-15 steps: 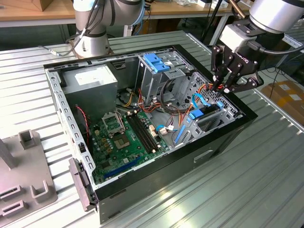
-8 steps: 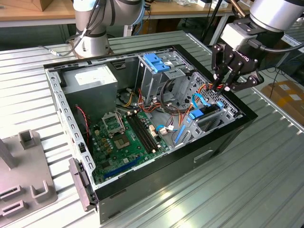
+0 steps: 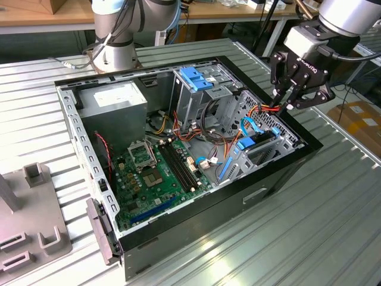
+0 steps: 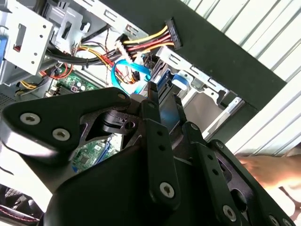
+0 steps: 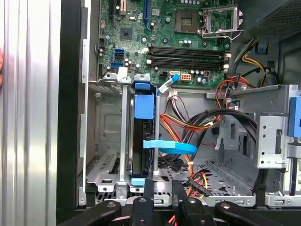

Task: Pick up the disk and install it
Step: 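Insert the second disk wire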

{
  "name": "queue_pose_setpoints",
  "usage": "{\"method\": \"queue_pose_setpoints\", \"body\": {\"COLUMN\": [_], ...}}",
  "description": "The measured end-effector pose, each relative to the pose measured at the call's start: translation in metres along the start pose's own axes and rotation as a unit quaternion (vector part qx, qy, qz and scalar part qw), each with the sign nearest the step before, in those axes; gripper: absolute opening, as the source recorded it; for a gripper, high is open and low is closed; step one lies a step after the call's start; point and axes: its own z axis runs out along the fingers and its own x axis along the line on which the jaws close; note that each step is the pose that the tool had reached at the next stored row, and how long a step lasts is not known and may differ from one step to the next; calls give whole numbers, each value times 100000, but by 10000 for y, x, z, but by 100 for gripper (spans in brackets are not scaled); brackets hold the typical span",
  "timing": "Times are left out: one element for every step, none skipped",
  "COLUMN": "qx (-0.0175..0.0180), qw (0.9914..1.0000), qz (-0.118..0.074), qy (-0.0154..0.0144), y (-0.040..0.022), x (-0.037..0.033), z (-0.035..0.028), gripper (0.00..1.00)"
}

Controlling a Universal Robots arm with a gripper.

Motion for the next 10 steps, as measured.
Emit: {"method": "queue_pose_setpoints", "body": {"qx": [-4, -7, -8, -15, -18, -23, -32, -57, -81, -108], "qw": [100000, 100000, 100000, 100000, 100000, 99999, 99998, 99996, 99992, 99985], "qz": [-69, -126, -164, -250, -298, -364, -550, -905, -1294, -1733], "qy": [-3, -2, -3, -5, -4, -2, -4, -3, -13, -24], "y": [-14, -27, -36, -58, -70, -83, -96, -102, -106, -111], "x": [-9, -19, -25, -39, -47, -57, -73, -82, -87, -90], "z": [1, 2, 2, 4, 4, 5, 7, 8, 9, 11], "gripper": [30, 30, 30, 30, 30, 30, 30, 30, 30, 30]}}
